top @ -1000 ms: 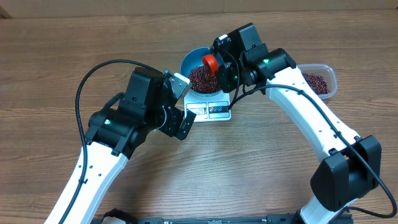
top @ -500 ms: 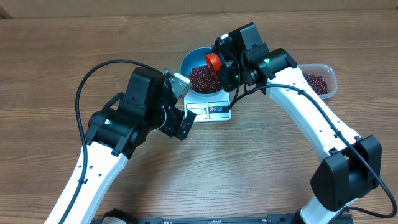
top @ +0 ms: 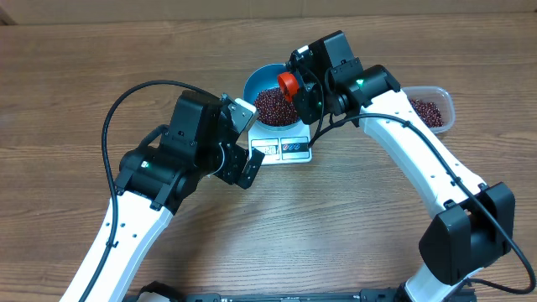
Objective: Scoop item into bowl and weigh 150g on scale
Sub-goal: 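Tilt the scoop to pour beans into the blue bowl, then move the empty scoop back to the bean tub with the right gripper, then dip the scoop into the beans again with the right gripper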
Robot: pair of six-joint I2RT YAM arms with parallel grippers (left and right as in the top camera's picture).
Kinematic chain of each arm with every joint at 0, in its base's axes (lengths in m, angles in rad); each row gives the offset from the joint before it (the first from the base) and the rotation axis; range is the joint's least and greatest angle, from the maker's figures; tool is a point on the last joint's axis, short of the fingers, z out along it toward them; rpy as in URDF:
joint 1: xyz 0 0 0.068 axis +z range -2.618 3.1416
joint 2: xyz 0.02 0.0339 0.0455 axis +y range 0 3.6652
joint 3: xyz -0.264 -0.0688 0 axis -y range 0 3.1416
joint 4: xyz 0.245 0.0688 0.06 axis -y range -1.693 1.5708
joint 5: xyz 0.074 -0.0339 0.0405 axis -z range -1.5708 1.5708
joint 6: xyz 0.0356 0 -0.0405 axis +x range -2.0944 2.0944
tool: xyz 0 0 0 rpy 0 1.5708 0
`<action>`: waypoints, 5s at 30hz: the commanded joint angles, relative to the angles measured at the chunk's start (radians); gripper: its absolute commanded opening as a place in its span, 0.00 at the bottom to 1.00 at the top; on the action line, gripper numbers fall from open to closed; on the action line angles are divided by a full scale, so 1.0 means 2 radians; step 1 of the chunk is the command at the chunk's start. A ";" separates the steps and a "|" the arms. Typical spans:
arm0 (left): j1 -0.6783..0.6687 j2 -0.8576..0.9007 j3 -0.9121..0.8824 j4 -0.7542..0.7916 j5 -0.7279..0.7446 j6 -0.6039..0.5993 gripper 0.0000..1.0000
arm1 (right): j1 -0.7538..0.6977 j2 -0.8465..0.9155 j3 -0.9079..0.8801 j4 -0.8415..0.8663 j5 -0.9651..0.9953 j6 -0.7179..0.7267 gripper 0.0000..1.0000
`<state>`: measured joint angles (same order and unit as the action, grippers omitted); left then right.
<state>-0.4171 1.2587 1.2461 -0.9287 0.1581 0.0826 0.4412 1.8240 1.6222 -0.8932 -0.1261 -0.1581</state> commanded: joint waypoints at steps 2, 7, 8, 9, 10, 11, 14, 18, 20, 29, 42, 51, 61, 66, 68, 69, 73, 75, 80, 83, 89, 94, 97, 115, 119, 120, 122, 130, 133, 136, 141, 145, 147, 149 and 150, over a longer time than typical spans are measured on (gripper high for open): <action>0.002 -0.001 -0.003 -0.001 0.008 0.009 1.00 | -0.001 -0.018 0.015 -0.001 0.003 -0.002 0.04; 0.002 -0.001 -0.003 -0.001 0.008 0.009 1.00 | -0.001 -0.018 0.015 -0.001 0.003 -0.002 0.04; 0.002 -0.001 -0.003 -0.001 0.008 0.009 1.00 | -0.001 -0.018 0.015 -0.002 0.001 -0.002 0.04; 0.002 -0.001 -0.003 -0.001 0.008 0.009 1.00 | -0.001 -0.018 0.015 -0.004 -0.006 -0.004 0.04; 0.002 -0.001 -0.003 -0.001 0.008 0.009 1.00 | -0.001 -0.018 0.015 -0.009 -0.023 -0.021 0.04; 0.002 -0.001 -0.003 -0.001 0.008 0.009 1.00 | -0.001 -0.019 0.015 -0.019 -0.050 -0.057 0.04; 0.002 -0.001 -0.003 -0.001 0.008 0.009 1.00 | -0.001 -0.019 0.015 -0.023 -0.042 -0.074 0.04; 0.002 -0.001 -0.003 -0.001 0.008 0.009 1.00 | -0.001 -0.019 0.015 -0.009 0.014 -0.009 0.04; 0.002 -0.001 -0.003 -0.001 0.008 0.009 1.00 | -0.001 -0.019 0.015 -0.013 -0.004 -0.027 0.04; 0.002 -0.001 -0.003 -0.001 0.008 0.009 1.00 | 0.001 -0.019 0.015 -0.008 -0.016 -0.031 0.04; 0.002 -0.001 -0.003 -0.001 0.008 0.009 1.00 | 0.003 -0.025 0.015 -0.016 0.020 -0.010 0.03; 0.002 -0.001 -0.003 -0.001 0.008 0.009 1.00 | -0.044 -0.114 0.015 -0.019 0.020 0.029 0.04; 0.002 -0.001 -0.003 -0.001 0.008 0.009 1.00 | -0.206 -0.125 0.007 -0.152 0.124 0.059 0.04; 0.002 -0.001 -0.003 -0.001 0.008 0.009 1.00 | -0.239 -0.118 -0.014 -0.163 0.151 0.059 0.04; 0.002 -0.001 -0.003 -0.001 0.008 0.009 1.00 | -0.241 -0.117 -0.027 -0.152 0.153 0.059 0.03; 0.002 -0.001 -0.003 -0.001 0.008 0.009 1.00 | -0.241 -0.114 -0.032 -0.148 0.155 0.059 0.04; 0.002 -0.001 -0.003 -0.001 0.008 0.009 1.00 | -0.241 -0.090 -0.047 -0.142 0.159 0.059 0.04; 0.002 -0.001 -0.003 -0.001 0.008 0.009 1.00 | -0.241 -0.073 -0.052 -0.143 0.162 0.058 0.04; 0.002 -0.001 -0.003 -0.001 0.008 0.009 1.00 | -0.240 -0.035 -0.056 -0.143 0.191 0.059 0.04; 0.002 -0.001 -0.003 -0.001 0.008 0.009 1.00 | -0.240 -0.016 -0.056 -0.136 0.199 0.059 0.04; 0.002 -0.001 -0.003 -0.001 0.008 0.009 1.00 | -0.240 0.004 -0.056 -0.118 0.212 0.060 0.04; 0.002 -0.001 -0.003 -0.001 0.008 0.009 1.00 | -0.240 0.006 -0.056 -0.119 0.278 0.089 0.04; 0.002 -0.001 -0.003 -0.001 0.008 0.009 1.00 | -0.240 0.006 -0.056 -0.116 0.278 0.090 0.03; 0.002 -0.001 -0.003 -0.001 0.008 0.009 1.00 | -0.241 0.021 -0.064 -0.102 0.264 0.073 0.04; 0.002 -0.001 -0.003 -0.001 0.008 0.009 1.00 | -0.241 0.021 -0.064 -0.102 0.231 0.061 0.04; 0.002 -0.001 -0.003 -0.001 0.008 0.009 0.99 | -0.241 0.021 -0.064 -0.102 0.227 0.060 0.03; 0.002 -0.001 -0.003 -0.001 0.008 0.009 1.00 | -0.241 0.021 -0.065 -0.102 0.217 0.049 0.04; 0.002 -0.001 -0.003 -0.001 0.008 0.009 1.00 | -0.241 0.022 -0.064 -0.104 0.175 0.026 0.03; 0.002 -0.001 -0.003 -0.001 0.008 0.009 1.00 | -0.241 0.025 -0.065 -0.104 0.170 0.026 0.04; 0.002 -0.001 -0.003 -0.001 0.008 0.009 1.00 | -0.241 0.027 -0.065 -0.106 0.157 0.026 0.04; 0.002 -0.001 -0.003 -0.001 0.008 0.009 0.99 | -0.241 0.027 -0.065 -0.105 0.112 0.026 0.04; 0.002 -0.001 -0.003 -0.001 0.008 0.009 1.00 | -0.241 0.027 -0.064 -0.104 0.082 0.026 0.03; 0.002 -0.001 -0.003 -0.001 0.008 0.009 0.99 | -0.241 0.027 -0.064 -0.100 0.065 0.026 0.04; 0.002 -0.001 -0.003 -0.001 0.008 0.009 1.00 | -0.241 0.027 -0.064 -0.094 0.049 0.026 0.04; 0.002 -0.001 -0.003 -0.001 0.008 0.009 1.00 | -0.242 0.027 -0.064 -0.092 0.043 0.026 0.04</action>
<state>-0.4171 1.2587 1.2461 -0.9287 0.1581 0.0826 -0.0399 1.8721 1.4994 -1.0897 0.0582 -0.1017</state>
